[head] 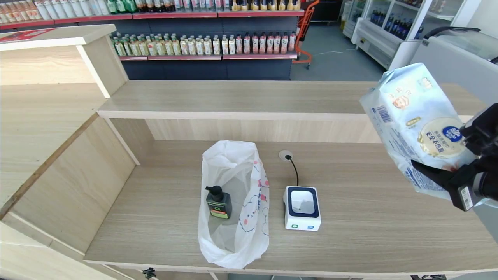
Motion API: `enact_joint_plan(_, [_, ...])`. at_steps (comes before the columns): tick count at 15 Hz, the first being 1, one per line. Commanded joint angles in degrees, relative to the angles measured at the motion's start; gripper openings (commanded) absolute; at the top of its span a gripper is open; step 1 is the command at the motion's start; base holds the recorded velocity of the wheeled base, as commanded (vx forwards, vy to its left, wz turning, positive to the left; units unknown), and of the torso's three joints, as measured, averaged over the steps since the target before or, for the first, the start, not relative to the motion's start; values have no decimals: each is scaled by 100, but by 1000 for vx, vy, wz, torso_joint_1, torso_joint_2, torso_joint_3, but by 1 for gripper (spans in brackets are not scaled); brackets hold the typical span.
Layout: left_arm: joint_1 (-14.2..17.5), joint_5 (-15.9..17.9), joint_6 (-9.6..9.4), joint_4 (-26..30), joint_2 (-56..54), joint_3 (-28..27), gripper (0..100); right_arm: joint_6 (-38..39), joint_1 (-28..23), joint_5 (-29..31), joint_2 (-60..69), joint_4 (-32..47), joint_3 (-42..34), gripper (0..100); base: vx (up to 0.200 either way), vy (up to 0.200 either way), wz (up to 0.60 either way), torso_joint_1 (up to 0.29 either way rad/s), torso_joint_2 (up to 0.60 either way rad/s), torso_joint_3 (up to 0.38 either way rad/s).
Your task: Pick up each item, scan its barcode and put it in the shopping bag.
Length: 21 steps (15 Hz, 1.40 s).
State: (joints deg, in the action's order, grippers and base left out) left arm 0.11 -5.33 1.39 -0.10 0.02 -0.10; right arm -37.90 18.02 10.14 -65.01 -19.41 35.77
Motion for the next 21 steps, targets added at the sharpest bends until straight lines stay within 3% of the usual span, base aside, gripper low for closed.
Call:
enact_joint_plan(1, [7,-3,2,1,-2,1,100,-631,-325,-12,6,-599,-509,0,0,0,600,2,2,2])
enact_joint_plan(5, [7,-3,2,1,-2,1,100,-1009,-545,-373,-29,-1874,-1406,0,0,0,300,0,-1,1])
enact_joint_plan(10, [7,5,2,1,-2,1,100,-1773,-1283,-1120,-794,-3254,-1546,0,0,0,0,0,0,0])
enact_joint_plan(12, [7,-3,2,1,-2,1,100,-1879,-1670,-1920,-969,-3298,-1617,0,0,0,0,0,0,0])
enact_joint_plan(15, [7,-3,2,1,-2,1,100,-3013,-2865,-3748,-1418,-3254,-1678,0,0,0,0,0,0,0])
enact_joint_plan(18, [7,5,2,1,-2,1,100,-3522,-3322,-4275,-1734,-3333,-1696,0,0,0,0,0,0,0])
enact_joint_plan(21, [7,-3,2,1,-2,1,100,-4155,-3683,-4723,-2349,-4150,-1687,0,0,0,0,0,0,0])
